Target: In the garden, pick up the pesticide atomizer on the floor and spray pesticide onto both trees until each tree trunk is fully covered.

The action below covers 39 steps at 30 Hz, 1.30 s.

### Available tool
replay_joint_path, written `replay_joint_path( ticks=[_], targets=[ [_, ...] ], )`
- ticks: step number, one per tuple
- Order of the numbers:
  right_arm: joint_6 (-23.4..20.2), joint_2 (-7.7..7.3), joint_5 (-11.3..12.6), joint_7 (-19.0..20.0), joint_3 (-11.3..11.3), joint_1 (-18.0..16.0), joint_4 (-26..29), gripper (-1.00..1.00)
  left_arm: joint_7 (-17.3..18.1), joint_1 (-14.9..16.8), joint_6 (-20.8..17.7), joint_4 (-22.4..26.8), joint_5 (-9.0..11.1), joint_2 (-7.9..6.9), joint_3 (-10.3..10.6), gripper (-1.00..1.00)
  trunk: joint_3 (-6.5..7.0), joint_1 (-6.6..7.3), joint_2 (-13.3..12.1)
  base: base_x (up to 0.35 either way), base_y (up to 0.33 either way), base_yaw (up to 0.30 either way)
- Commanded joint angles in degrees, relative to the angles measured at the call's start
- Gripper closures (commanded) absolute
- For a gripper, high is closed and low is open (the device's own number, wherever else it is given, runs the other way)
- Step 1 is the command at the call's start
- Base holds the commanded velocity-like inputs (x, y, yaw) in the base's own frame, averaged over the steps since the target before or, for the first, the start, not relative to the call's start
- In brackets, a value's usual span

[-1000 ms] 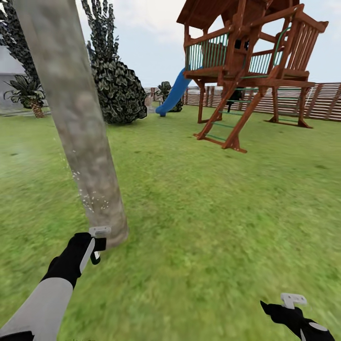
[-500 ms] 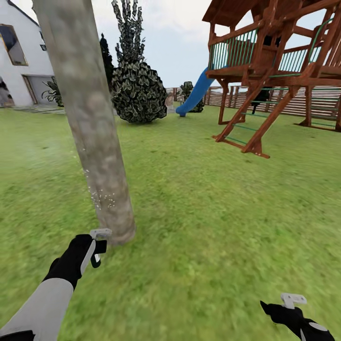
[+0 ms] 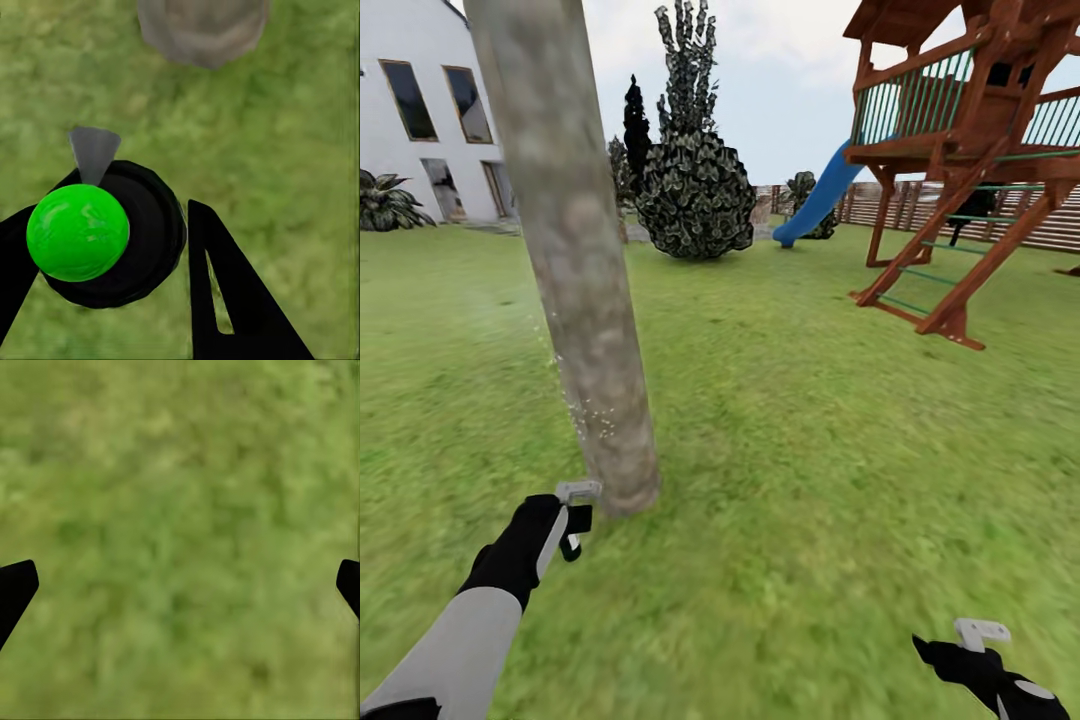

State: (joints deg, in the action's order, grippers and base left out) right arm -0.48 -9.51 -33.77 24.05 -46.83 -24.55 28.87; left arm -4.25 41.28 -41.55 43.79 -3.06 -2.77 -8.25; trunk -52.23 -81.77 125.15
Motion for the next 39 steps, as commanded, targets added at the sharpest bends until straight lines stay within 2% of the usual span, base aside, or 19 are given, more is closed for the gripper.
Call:
replay_joint_path(
  ticks=[1,8,9,11,12,13,15,16,23,27,28,29,33,35,37,38,39],
  targets=[
    [-0.05,-0.03,-0.42,0.44,-0.46,-0.06,0.08,-1.0,0.02,0.07,0.81,0.46,-0.53,0.3,0.1,1.0,-0.06,-0.01,0.02,0.211,-0.22,0.241],
    [-0.05,-0.07,-0.42,0.39,-0.46,-0.06,0.07,-1.0,0.6,0.3,1.32,1.8,-0.67,-0.42,0.0,1.0,-0.06,-0.01,0.02,0.212,-0.197,0.163],
    [-0.05,-0.07,-0.42,0.39,-0.46,-0.06,0.07,-1.0,0.64,0.55,0.99,2.83,-0.72,-0.5,-0.01,1.0,-0.06,-0.01,0.02,0.057,-0.077,0.012],
    [-0.05,-0.07,-0.42,0.39,-0.46,-0.06,0.09,-1.0,0.72,1.46,-2.34,5.89,-0.75,-0.81,-0.01,1.0,-0.06,-0.01,0.02,0.019,-0.026,0.004],
    [-0.05,-0.07,-0.42,0.39,-0.46,-0.06,0.08,-1.0,0.96,3.29,-6.47,7.3,-0.65,-1.17,0.08,1.0,-0.06,-0.01,0.02,0.008,-0.01,0.002],
    [-0.05,-0.07,-0.42,0.39,-0.46,-0.06,0.11,-1.0,1.84,6.72,-11.78,8.36,-0.58,-1.5,0.14,1.0,-0.06,-0.01,0.02,0.003,-0.003,0.001],
    [-0.05,-0.07,-0.42,0.39,-0.46,-0.06,0.11,-1.0,3.19,12.98,-15.18,8.8,-0.76,-1.68,0.28,1.0,-0.06,-0.01,0.02,0.001,-0.001,0.0],
    [-0.05,-0.07,-0.42,0.39,-0.46,-0.06,0.12,-1.0,3.36,14.46,-15.89,8.91,-0.89,-1.65,0.41,1.0,-0.06,-0.01,0.02,0.0,0.0,0.0],
    [-0.05,-0.07,-0.56,-0.45,-0.43,-0.06,-0.09,-1.0,3.54,15.32,-15.95,8.86,-0.94,-0.9,0.95,1.0,-0.06,-0.01,0.02,-0.094,0.0,0.0],
    [-0.05,0.0,-0.59,-1.95,-0.32,-0.06,-0.19,-1.0,3.6,15.96,-16.42,8.88,-0.7,-1.24,2.23,1.0,-0.06,-0.01,0.02,-0.178,0.0,0.0],
    [-0.05,0.01,-0.59,-2.03,-0.34,-0.06,-0.19,-1.0,3.68,17.71,-16.54,8.92,-0.62,-1.27,2.32,1.0,-0.06,-0.01,0.02,-0.022,0.0,0.0],
    [-0.05,0.02,-0.59,-2.06,-0.36,-0.06,-0.21,-1.0,3.74,21.21,-16.64,8.78,-0.57,-1.35,2.41,1.0,-0.06,-0.01,0.02,-0.007,0.0,0.0],
    [-0.05,0.01,-0.59,-2.07,-0.34,-0.06,-0.22,-1.0,3.94,26.57,-17.26,8.87,-0.48,-1.25,2.37,1.0,-0.06,-0.01,0.02,-0.002,0.0,0.0],
    [-0.05,0.02,-0.59,-2.07,-0.35,-0.06,-0.22,-1.0,3.97,26.41,-17.32,8.92,-0.5,-1.01,2.43,1.0,-0.06,-0.01,0.02,0.0,0.0,0.0],
    [-0.06,0.02,-0.59,-2.07,-0.3,-0.06,-0.22,-1.0,4.08,24.4,-17.3,8.73,-0.53,-0.99,2.79,1.0,-0.06,-0.01,0.02,0.0,0.0,0.0],
    [-0.07,0.02,-0.59,-2.07,-0.29,-0.06,-0.22,-1.0,5.2,21.99,-17.16,8.81,-0.54,-1.0,4.11,1.0,-0.06,-0.01,0.02,0.0,0.0,0.0],
    [-0.06,0.02,-0.59,-2.07,-0.29,-0.06,-0.22,-1.0,6.99,20.93,-17.0,8.9,-0.6,-1.01,5.2,1.0,-0.06,-0.01,0.02,0.0,0.0,0.0]
  ],
)
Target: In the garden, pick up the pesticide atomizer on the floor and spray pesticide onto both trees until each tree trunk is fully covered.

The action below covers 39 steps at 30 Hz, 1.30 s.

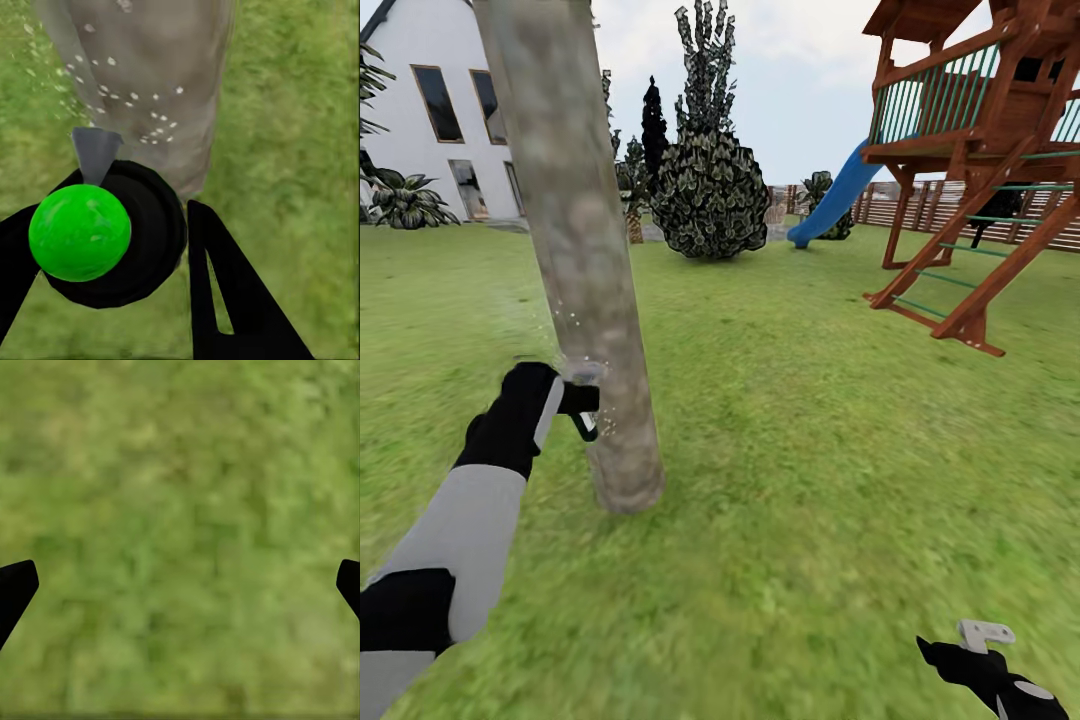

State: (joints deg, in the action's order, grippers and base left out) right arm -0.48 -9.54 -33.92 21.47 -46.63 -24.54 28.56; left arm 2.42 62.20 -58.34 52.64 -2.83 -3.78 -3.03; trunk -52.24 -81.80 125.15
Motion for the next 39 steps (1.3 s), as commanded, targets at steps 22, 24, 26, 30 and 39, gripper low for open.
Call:
replay_joint_path(
  ticks=[22,24,26,30,39],
  targets=[
    [-0.04,-0.01,-0.37,0.5,-0.46,-0.07,-2.46,-1.0,6.2,-0.4,-0.28,0.5,-1.06,1.24,2.64,1.0,-0.05,0.01,0.03,-0.065,0.0,0.0],
    [-0.04,-0.02,-0.4,0.5,-0.4,-0.07,-2.48,-1.0,6.19,-2.57,-0.15,0.53,-1.04,1.52,2.67,1.0,-0.05,0.01,0.03,0.0,0.0,0.0],
    [-0.04,-0.01,-0.4,0.5,-0.39,-0.07,-2.5,-1.0,6.19,-3.02,-0.12,0.53,-1.19,1.51,2.63,1.0,-0.05,0.01,0.03,0.0,0.0,0.0],
    [-0.04,0.04,-0.36,0.5,-0.45,-0.07,-2.42,-1.0,5.91,-3.13,-0.11,0.53,-1.3,1.51,2.78,1.0,-0.05,0.01,0.03,0.014,-0.033,0.0],
    [-0.04,0.05,-0.28,0.45,-0.48,-0.07,-2.2,-1.0,5.58,-3.05,-0.11,0.53,-1.39,1.58,2.84,1.0,-0.05,0.01,0.03,0.084,-0.246,0.158]
  ],
)
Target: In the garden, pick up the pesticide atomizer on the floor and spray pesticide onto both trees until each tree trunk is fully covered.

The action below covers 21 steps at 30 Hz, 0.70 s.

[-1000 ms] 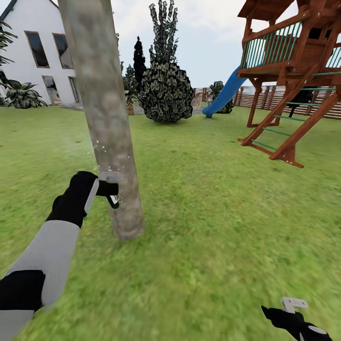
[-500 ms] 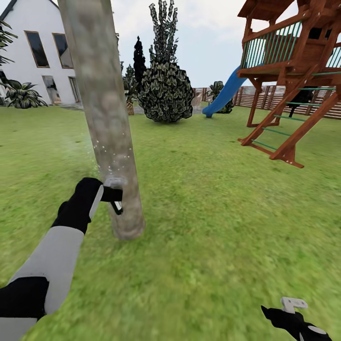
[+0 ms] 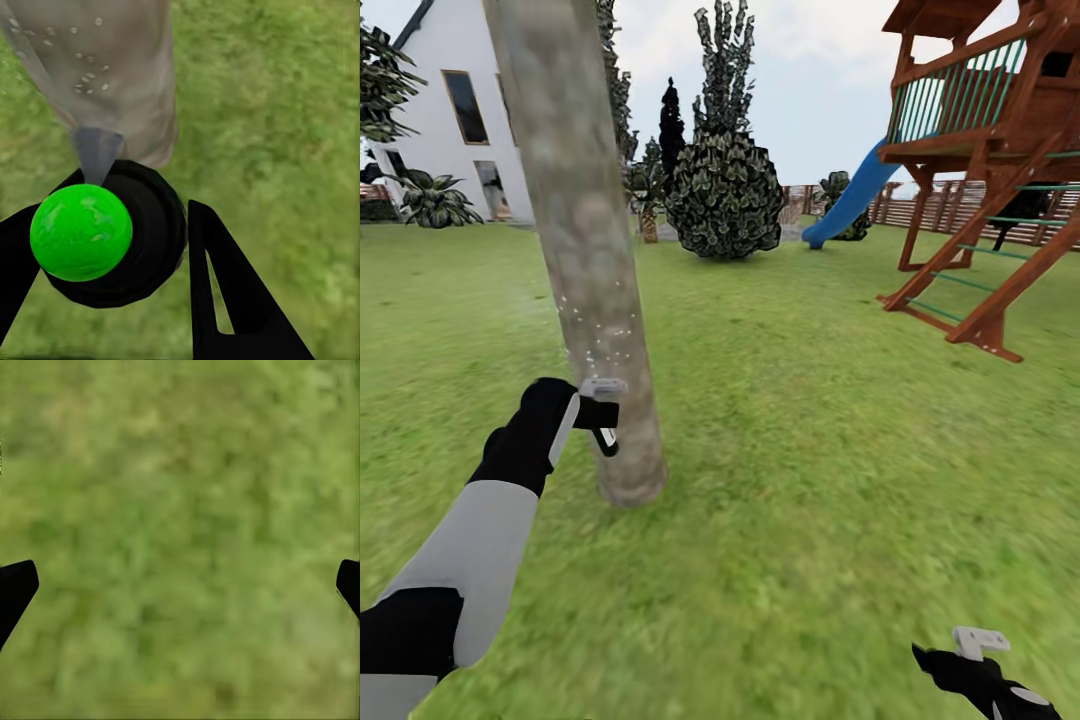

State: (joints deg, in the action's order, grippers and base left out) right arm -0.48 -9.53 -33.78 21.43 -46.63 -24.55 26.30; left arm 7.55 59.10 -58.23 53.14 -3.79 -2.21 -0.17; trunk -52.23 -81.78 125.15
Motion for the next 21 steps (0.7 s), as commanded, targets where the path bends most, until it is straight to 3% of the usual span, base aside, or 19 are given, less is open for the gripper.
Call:
replay_joint_path(
  ticks=[1,7,21],
  targets=[
    [-0.05,0.04,-0.44,0.5,-0.48,-0.06,0.07,-1.0,0.45,0.05,-0.21,0.03,-0.46,0.01,-0.01,1.0,-0.06,0.0,0.03,0.086,-0.265,0.275],
    [-0.05,0.04,-0.42,0.5,-0.48,-0.06,0.07,-1.0,0.45,0.05,-0.21,0.03,-0.43,0.01,-0.09,1.0,-0.06,0.0,0.03,0.067,-0.267,0.263],
    [-0.05,-0.03,-0.41,0.45,-0.57,-0.06,0.15,-1.0,0.45,0.05,-0.21,-0.05,-0.62,-0.08,-0.05,1.0,-0.06,0.0,0.03,0.001,-0.272,0.015]
  ],
)
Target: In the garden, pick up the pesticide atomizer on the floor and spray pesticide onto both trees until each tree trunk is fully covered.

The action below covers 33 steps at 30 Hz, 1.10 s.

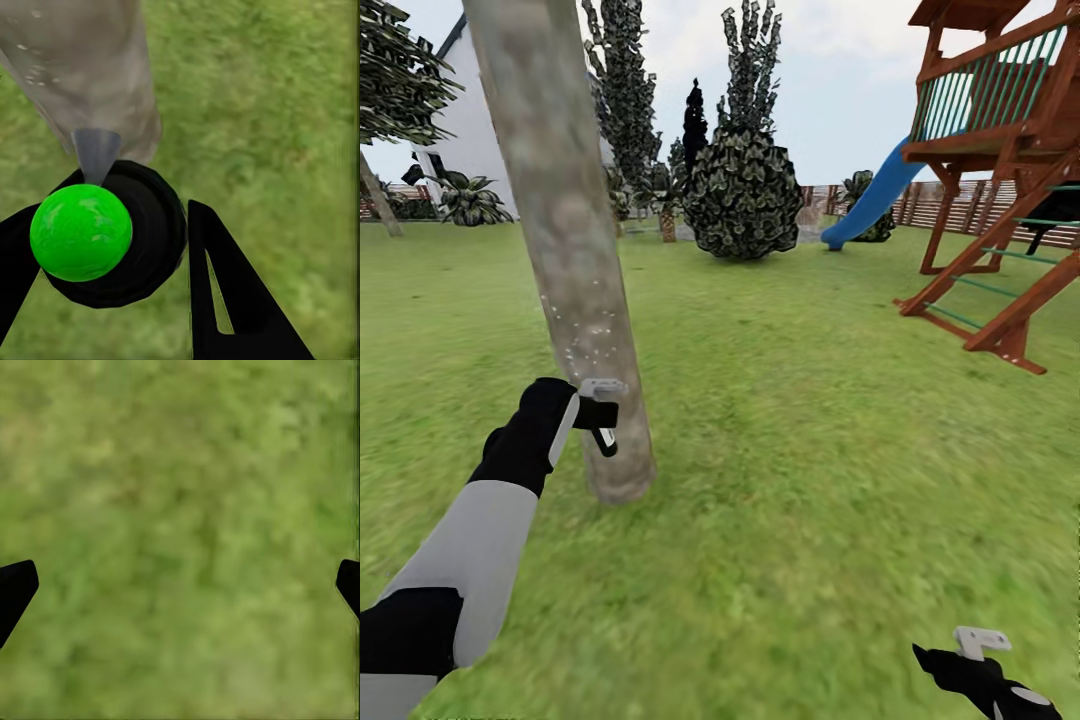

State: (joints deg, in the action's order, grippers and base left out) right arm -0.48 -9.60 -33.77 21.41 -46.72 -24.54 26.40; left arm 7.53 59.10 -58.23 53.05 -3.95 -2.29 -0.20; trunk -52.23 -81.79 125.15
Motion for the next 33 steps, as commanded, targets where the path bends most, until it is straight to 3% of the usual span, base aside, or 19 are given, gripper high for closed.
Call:
replay_joint_path(
  ticks=[1,11,22,28,33],
  targets=[
    [-0.05,0.07,-0.42,0.48,-0.48,-0.07,0.06,-1.0,0.47,0.05,-0.22,0.04,-0.47,0.0,0.0,1.0,-0.05,0.01,0.03,0.0,-0.272,0.148],
    [-0.05,0.11,-0.42,0.48,-0.48,-0.07,0.06,-1.0,0.42,0.36,-0.22,0.02,-0.51,0.0,-0.06,1.0,-0.05,0.01,0.03,0.0,-0.272,0.249],
    [-0.05,0.11,-0.42,0.48,-0.48,-0.07,0.06,-1.0,0.18,0.31,-0.14,-0.75,-0.62,-0.13,-0.23,1.0,-0.05,0.01,0.03,0.162,-0.214,0.031],
    [-0.05,0.11,-0.42,0.48,-0.48,-0.07,0.06,-1.0,-6.61,0.24,-0.18,-0.64,-0.58,-0.07,-0.6,1.0,-0.05,0.01,0.03,0.317,-0.058,0.238],
    [-0.05,0.11,-0.42,0.48,-0.48,-0.07,0.06,-1.0,-7.08,1.72,-0.33,0.08,-0.29,0.05,-0.43,1.0,-0.05,0.01,0.03,0.172,-0.001,0.02]
  ],
)
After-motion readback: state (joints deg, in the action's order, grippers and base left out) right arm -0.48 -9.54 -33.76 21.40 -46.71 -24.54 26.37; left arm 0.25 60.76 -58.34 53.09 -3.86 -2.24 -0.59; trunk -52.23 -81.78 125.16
